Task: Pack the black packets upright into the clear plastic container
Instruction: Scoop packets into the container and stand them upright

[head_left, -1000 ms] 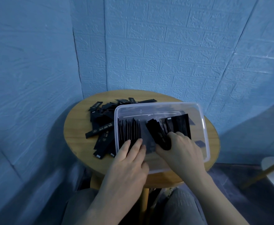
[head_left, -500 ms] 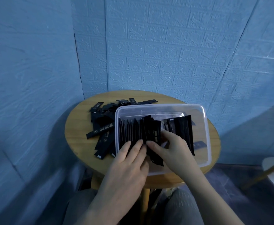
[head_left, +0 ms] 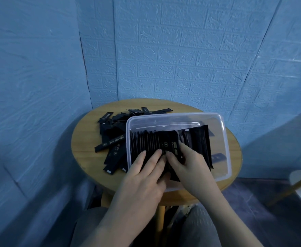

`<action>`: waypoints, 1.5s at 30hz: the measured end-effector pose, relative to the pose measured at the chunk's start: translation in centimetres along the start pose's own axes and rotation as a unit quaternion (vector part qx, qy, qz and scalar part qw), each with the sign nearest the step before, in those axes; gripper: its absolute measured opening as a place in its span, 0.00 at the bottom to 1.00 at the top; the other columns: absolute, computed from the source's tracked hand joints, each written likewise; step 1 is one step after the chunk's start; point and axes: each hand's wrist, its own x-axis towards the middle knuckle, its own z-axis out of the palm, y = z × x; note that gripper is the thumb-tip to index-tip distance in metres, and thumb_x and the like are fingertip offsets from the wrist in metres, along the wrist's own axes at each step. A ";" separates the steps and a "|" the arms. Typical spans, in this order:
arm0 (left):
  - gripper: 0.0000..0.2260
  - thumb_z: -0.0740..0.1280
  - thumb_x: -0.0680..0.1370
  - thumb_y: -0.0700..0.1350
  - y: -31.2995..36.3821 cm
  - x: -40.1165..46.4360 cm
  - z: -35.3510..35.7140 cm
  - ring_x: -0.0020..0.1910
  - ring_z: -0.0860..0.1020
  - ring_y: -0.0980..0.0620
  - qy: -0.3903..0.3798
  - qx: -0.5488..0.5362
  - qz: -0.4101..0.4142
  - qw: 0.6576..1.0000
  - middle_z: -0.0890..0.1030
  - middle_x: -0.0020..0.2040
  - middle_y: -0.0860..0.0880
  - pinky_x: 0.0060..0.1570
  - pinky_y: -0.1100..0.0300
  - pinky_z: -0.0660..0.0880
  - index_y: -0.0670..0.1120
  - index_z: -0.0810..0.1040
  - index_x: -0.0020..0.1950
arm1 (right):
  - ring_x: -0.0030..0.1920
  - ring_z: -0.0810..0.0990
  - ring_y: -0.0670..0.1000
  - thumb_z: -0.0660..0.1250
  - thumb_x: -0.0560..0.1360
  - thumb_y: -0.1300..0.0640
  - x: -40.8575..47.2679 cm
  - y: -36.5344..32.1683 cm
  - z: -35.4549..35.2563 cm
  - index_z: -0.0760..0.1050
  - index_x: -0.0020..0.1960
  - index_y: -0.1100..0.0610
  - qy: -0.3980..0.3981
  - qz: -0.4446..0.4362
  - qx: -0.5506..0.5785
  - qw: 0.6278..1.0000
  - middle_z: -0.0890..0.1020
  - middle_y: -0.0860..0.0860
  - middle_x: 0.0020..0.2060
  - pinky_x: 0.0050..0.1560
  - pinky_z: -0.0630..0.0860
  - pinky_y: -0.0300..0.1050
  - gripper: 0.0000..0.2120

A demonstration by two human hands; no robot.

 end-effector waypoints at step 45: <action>0.25 0.50 0.72 0.43 -0.9 -0.7 0.7 0.69 0.73 0.41 -0.005 -0.006 0.030 1.000 0.77 0.67 0.44 0.65 0.43 0.60 0.46 0.82 0.61 | 0.43 0.80 0.47 0.67 0.75 0.45 1.3 1.2 -0.9 0.76 0.59 0.48 0.034 -0.010 -0.028 0.999 0.79 0.44 0.38 0.45 0.79 0.53 0.14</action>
